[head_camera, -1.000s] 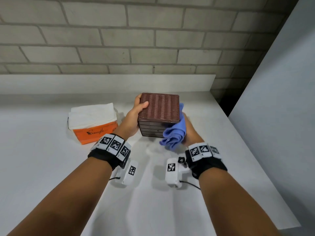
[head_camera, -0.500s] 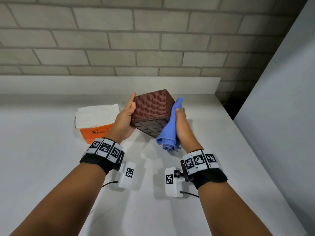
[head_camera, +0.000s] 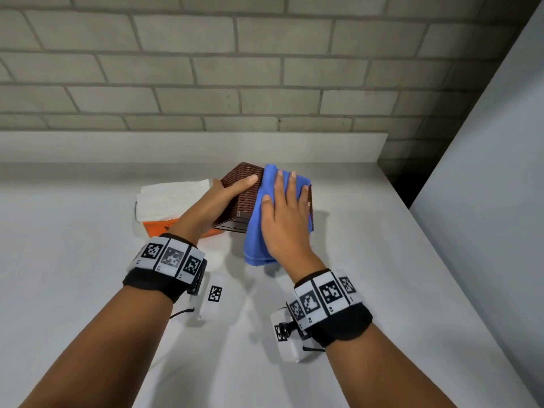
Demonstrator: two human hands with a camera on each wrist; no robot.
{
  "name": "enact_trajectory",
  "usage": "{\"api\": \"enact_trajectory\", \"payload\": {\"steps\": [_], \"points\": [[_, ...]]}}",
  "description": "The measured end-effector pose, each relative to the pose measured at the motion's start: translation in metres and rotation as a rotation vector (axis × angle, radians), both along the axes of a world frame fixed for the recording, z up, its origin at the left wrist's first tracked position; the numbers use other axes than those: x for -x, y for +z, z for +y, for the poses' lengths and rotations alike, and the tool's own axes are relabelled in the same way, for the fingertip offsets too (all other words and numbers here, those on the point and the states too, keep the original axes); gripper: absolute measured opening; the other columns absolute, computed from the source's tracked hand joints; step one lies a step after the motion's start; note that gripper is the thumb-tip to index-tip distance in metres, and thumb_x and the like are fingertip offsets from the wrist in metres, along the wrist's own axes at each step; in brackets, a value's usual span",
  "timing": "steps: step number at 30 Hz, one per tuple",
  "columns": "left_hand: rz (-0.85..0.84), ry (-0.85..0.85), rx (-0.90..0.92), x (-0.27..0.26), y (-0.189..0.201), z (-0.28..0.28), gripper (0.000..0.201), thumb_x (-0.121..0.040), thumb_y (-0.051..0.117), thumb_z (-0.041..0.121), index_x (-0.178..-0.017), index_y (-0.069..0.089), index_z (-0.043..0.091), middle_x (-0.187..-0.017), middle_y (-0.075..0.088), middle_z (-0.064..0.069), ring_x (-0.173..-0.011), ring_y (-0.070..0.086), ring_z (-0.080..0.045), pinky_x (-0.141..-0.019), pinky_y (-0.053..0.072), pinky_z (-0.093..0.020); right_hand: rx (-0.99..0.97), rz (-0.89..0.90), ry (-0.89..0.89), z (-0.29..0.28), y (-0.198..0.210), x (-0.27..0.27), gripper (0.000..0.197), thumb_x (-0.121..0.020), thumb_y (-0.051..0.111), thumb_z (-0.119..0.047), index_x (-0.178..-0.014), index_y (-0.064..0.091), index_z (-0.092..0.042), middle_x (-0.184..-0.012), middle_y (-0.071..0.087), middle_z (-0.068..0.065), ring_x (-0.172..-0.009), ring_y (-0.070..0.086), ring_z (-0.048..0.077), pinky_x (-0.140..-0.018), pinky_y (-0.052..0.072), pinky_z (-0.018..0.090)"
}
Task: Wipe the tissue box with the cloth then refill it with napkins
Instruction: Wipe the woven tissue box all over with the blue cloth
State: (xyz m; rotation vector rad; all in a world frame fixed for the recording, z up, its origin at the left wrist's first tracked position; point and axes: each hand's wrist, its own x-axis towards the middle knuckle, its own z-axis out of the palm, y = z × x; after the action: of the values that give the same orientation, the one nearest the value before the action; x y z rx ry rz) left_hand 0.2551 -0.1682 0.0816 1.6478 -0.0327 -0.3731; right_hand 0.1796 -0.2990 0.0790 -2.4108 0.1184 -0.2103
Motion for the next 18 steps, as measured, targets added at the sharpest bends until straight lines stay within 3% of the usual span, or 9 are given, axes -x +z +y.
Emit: {"api": "enact_trajectory", "payload": {"steps": [4,6,9,13,16,18], "points": [[-0.026,-0.085,0.074,0.006,-0.005,-0.006,0.048,-0.088,0.054,0.047,-0.124,0.060,0.016,-0.109,0.072,-0.007,-0.101,0.069,-0.018,-0.083,0.052,-0.029,0.150,-0.022,0.033,0.014,0.003,-0.009,0.059,-0.102,0.020,-0.039,-0.153,-0.004,-0.024,-0.162,-0.012,0.002,-0.149,-0.014,0.030,-0.121,-0.005,0.041],[-0.028,-0.074,0.093,0.008,-0.011,-0.008,0.034,-0.096,0.043,0.041,-0.114,0.066,0.022,-0.099,0.075,0.000,-0.094,0.070,-0.012,-0.080,0.051,-0.027,0.195,-0.010,0.047,0.015,0.003,-0.015,0.059,-0.102,0.020,-0.042,-0.154,-0.002,-0.024,-0.162,-0.010,0.003,-0.149,-0.012,0.031,-0.121,-0.005,0.042],[-0.003,-0.032,0.125,0.007,-0.024,-0.010,0.032,-0.098,0.038,0.036,-0.094,0.067,0.026,-0.076,0.075,0.007,-0.073,0.071,-0.004,-0.065,0.052,-0.020,0.233,0.004,0.034,0.013,-0.002,-0.023,0.061,-0.100,0.022,-0.046,-0.154,0.003,-0.024,-0.163,-0.006,0.005,-0.149,-0.008,0.032,-0.122,-0.002,0.045],[0.030,0.036,0.172,0.007,-0.027,-0.016,0.029,-0.098,0.038,0.035,-0.081,0.060,0.027,-0.055,0.069,0.013,-0.049,0.064,0.002,-0.046,0.047,-0.012,0.265,-0.013,-0.070,-0.011,-0.005,-0.036,0.060,-0.100,0.024,-0.042,-0.154,0.007,-0.021,-0.163,0.000,0.008,-0.149,-0.001,0.034,-0.121,0.002,0.046],[0.036,0.078,0.168,0.006,-0.030,-0.017,0.027,-0.097,0.038,0.039,-0.080,0.057,0.029,-0.051,0.065,0.018,-0.046,0.060,0.004,-0.055,0.042,-0.022,0.224,0.019,-0.146,-0.036,-0.009,-0.045,0.058,-0.101,0.026,-0.037,-0.154,0.010,-0.020,-0.162,0.007,0.009,-0.148,0.008,0.033,-0.120,0.014,0.049],[0.045,0.096,0.174,0.003,-0.031,-0.018,0.023,-0.096,0.041,0.039,-0.086,0.058,0.027,-0.062,0.068,0.015,-0.052,0.063,0.001,-0.055,0.045,-0.020,0.115,0.046,-0.192,-0.045,-0.009,-0.049,0.057,-0.100,0.027,-0.035,-0.153,0.011,-0.019,-0.160,0.014,0.011,-0.146,0.015,0.033,-0.118,0.019,0.050]]}}
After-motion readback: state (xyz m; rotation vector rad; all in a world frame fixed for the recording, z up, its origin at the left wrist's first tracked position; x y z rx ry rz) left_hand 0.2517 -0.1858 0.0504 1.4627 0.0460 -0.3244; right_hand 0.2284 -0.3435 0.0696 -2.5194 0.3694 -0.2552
